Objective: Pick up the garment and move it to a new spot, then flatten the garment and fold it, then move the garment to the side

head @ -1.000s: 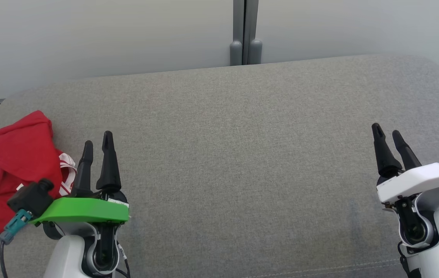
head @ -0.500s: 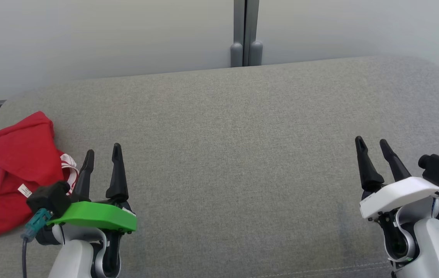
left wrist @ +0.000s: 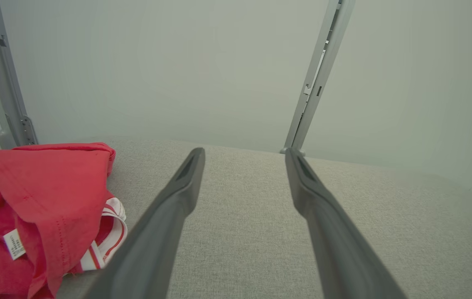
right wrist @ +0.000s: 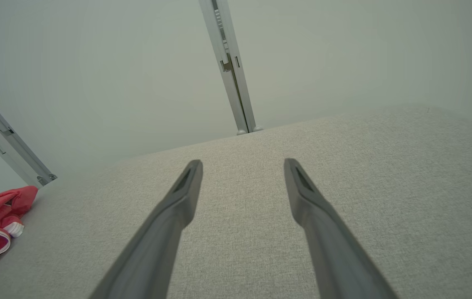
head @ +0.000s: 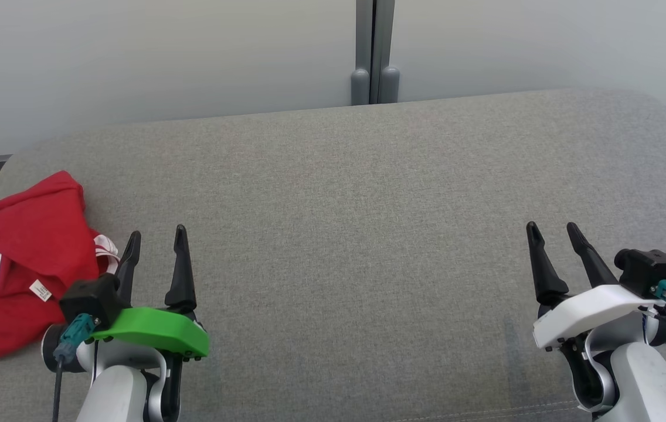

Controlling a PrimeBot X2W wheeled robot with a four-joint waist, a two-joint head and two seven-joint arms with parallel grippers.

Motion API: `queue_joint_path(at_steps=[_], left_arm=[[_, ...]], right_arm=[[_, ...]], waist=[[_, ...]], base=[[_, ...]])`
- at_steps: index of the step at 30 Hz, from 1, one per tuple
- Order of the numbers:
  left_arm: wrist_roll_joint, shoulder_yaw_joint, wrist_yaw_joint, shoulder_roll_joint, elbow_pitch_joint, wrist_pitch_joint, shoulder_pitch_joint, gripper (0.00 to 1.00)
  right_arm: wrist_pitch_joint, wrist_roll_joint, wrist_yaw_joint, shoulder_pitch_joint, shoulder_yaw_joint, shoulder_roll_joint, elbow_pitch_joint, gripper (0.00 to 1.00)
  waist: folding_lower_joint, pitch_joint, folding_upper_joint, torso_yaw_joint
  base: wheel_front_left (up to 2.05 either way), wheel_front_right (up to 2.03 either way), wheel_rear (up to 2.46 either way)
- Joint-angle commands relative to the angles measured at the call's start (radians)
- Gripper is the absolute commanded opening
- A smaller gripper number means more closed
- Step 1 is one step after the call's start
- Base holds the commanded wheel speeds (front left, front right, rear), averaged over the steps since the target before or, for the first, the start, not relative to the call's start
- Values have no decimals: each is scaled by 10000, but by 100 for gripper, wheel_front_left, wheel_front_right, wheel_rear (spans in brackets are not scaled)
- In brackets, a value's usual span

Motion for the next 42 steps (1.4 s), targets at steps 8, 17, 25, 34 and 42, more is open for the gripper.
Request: queue_joint_path(at_steps=[8,17,25,34,42], left_arm=[[672,113,25,2,78,97,-38,100],[1046,164,115,-95,107,232,115,100],[1448,127,60,-114,137,474,228,100],[1738,200,105,-169,1,583,325,100],[2133,195,203,-184,-44,656,370,100]], right_arm=[[-437,-665,2,15,142,-9,178,100],[-743,-1105,3,-86,415,-72,390,100],[-1010,-1683,3,-68,563,-17,313,100],[-1296,-1934,3,48,472,88,339,100],[-1576,-2106,4,167,600,135,339,100]], waist=[[-1,-36,-1,-38],[-1,-57,-1,13],[-1,-82,-1,92],[-1,-98,-1,102],[-1,-104,-1,67]], base=[[0,0,0],[0,0,0],[0,0,0],[0,0,0],[0,0,0]])
